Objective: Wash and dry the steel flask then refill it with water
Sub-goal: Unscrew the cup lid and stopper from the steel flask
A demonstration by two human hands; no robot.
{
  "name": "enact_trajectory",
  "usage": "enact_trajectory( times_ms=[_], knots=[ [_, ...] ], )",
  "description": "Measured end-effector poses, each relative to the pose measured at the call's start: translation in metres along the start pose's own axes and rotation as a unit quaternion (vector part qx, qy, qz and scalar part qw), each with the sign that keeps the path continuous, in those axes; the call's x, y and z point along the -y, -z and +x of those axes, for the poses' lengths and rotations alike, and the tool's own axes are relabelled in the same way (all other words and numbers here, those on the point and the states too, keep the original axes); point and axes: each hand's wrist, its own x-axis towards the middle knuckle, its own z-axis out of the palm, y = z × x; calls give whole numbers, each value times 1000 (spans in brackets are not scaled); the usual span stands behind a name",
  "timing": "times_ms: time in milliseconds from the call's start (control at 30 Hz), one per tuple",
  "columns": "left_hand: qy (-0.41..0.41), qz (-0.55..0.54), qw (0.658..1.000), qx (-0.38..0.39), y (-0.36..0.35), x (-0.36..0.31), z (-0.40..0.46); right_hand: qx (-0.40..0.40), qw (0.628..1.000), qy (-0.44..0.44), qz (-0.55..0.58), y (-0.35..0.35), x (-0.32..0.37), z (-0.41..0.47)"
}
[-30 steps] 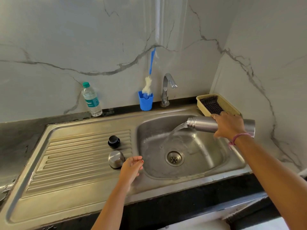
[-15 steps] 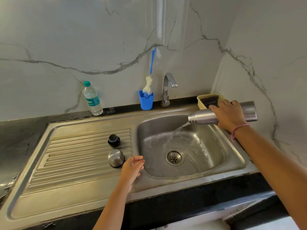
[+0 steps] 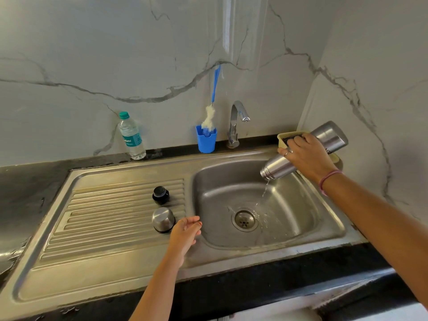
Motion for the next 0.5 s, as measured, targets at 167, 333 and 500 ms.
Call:
enact_trajectory(
  times_ms=[167,333,500],
  knots=[
    [-4,4,1000,5,-1,-1,1,-10,1000,21,-10,0,1,3],
    [-5,5,1000,9,-2,-4,2,-6,999,40,-21,0,4,5],
    [1,1,1000,11,-3,-4,3,-10,998,50,-29,3,10,6]
  ],
)
